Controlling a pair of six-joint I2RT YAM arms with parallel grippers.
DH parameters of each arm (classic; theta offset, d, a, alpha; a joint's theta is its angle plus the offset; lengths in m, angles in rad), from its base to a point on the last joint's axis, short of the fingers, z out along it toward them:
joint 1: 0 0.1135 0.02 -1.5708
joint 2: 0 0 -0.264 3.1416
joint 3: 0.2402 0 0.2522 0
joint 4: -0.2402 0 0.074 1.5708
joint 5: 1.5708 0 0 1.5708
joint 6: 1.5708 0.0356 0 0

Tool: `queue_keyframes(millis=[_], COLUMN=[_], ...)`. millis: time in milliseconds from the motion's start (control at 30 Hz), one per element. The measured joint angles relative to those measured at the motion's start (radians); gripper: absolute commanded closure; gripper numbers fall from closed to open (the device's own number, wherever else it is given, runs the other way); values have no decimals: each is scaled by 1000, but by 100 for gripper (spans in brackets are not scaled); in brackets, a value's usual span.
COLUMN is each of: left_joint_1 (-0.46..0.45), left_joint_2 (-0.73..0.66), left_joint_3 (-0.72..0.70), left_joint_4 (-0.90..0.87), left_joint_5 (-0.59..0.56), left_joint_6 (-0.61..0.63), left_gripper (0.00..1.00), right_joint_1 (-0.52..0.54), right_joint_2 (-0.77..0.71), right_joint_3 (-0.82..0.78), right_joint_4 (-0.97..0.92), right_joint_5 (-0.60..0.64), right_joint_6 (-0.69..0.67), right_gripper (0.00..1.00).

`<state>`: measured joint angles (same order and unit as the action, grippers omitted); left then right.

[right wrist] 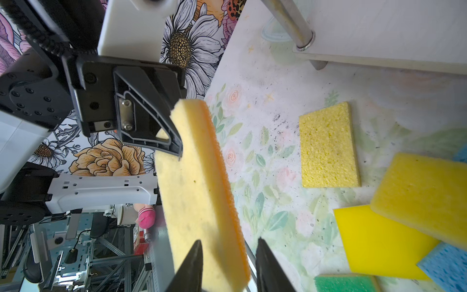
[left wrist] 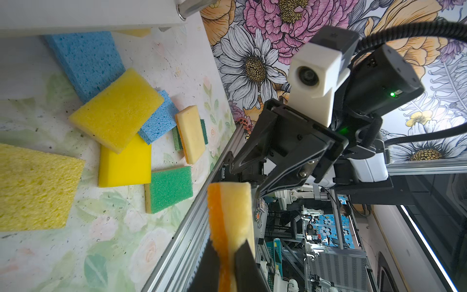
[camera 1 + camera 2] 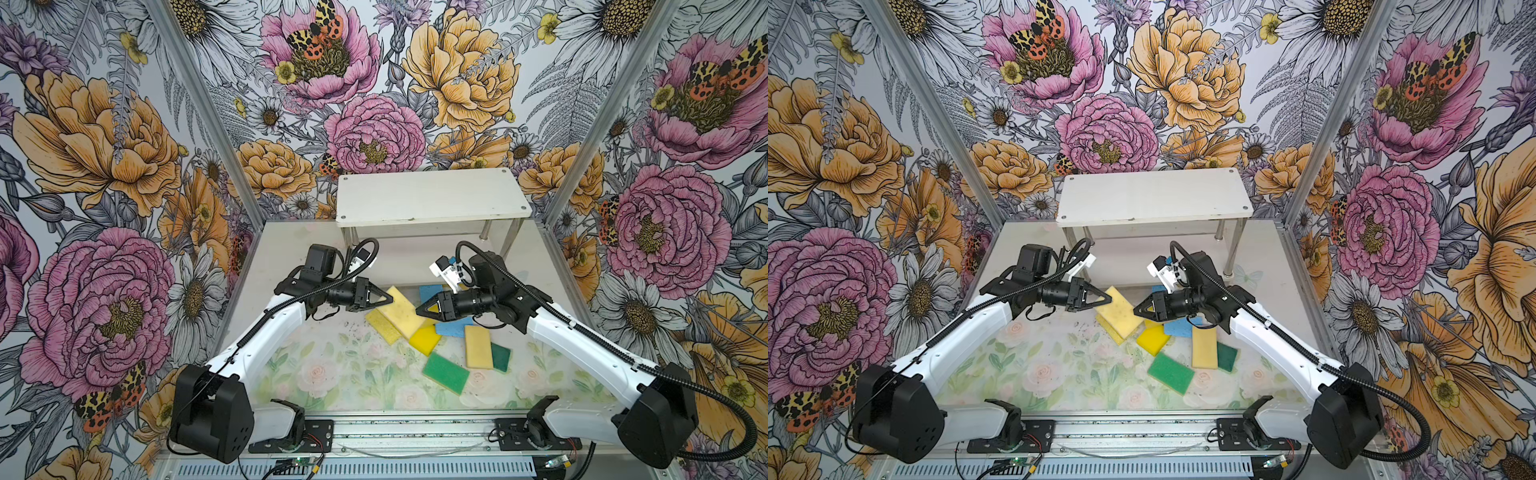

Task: Arrange cleaning sponges on a shelf
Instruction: Pick up the cleaning sponge at the middle-right of the table.

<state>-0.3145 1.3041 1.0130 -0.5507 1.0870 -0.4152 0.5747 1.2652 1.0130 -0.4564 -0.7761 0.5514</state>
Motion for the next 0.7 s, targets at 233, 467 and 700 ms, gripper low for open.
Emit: queue_keyframes(millis=[233,467,700], left_joint_1=[5,12,24], left_joint_2=[0,0,-1], left_joint_3=[1,1,1], left_joint_4=[-1,-13,-23], left_joint_5=[0,1,4], left_joint_6=[0,0,1], left_gripper=[100,100,75], right_joint_1=[20,29,47], right_joint_2=[6,22,24], right_joint_3=[0,0,0], right_joint_4=[0,0,8], right_joint_5=[0,12,42], right_joint_6=[0,-6,2], right_gripper=[69,90,100])
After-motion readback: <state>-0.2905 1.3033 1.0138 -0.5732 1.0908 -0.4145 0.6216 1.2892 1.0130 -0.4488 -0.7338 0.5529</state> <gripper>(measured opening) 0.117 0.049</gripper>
